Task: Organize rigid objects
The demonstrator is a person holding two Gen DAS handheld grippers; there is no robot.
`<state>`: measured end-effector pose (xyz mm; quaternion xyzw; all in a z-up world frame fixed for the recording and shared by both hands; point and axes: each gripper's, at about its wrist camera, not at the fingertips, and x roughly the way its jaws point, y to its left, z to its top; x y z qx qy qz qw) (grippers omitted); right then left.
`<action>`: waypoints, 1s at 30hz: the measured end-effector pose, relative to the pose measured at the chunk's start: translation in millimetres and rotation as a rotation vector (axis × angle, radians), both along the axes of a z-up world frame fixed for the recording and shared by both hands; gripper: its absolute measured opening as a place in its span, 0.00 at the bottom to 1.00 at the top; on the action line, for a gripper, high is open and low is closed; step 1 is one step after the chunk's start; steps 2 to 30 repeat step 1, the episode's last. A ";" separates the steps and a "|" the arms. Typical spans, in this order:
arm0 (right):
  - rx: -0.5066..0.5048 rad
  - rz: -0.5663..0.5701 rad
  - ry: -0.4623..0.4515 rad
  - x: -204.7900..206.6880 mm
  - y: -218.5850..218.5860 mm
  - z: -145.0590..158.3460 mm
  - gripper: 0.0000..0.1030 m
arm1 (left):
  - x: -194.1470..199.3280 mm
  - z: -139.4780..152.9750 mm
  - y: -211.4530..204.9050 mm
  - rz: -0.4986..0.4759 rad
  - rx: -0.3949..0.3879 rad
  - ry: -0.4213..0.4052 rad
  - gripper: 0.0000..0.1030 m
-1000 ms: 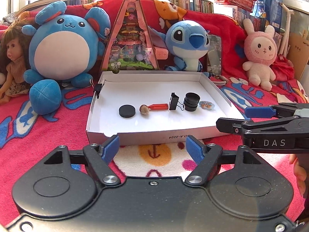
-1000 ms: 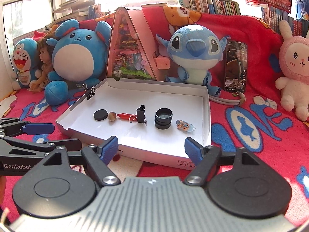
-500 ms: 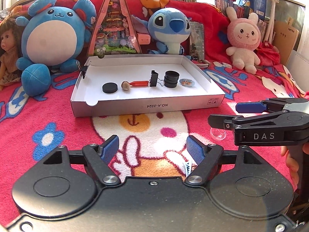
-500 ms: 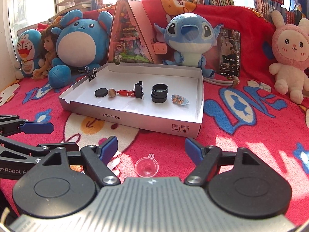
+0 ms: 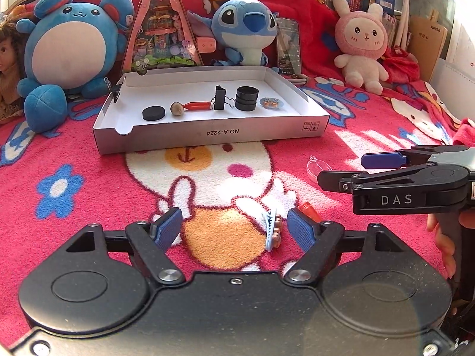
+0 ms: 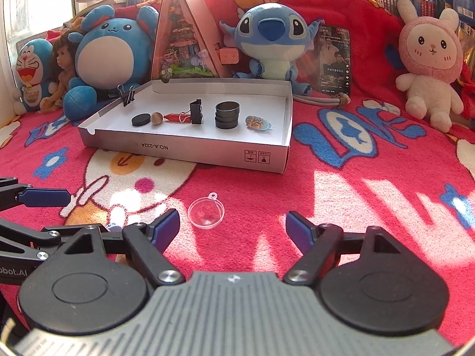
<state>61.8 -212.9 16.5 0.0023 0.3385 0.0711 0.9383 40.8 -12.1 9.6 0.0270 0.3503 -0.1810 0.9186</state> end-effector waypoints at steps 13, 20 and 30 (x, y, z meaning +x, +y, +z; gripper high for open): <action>0.003 -0.002 0.005 -0.6 -0.6 -1.7 0.84 | -0.7 -1.1 -0.5 -0.003 0.002 0.002 0.73; 0.003 -0.002 0.005 -0.6 -0.6 -1.7 0.84 | -0.7 -1.1 -0.5 -0.003 0.002 0.002 0.73; 0.003 -0.002 0.005 -0.6 -0.6 -1.7 0.84 | -0.7 -1.1 -0.5 -0.003 0.002 0.002 0.73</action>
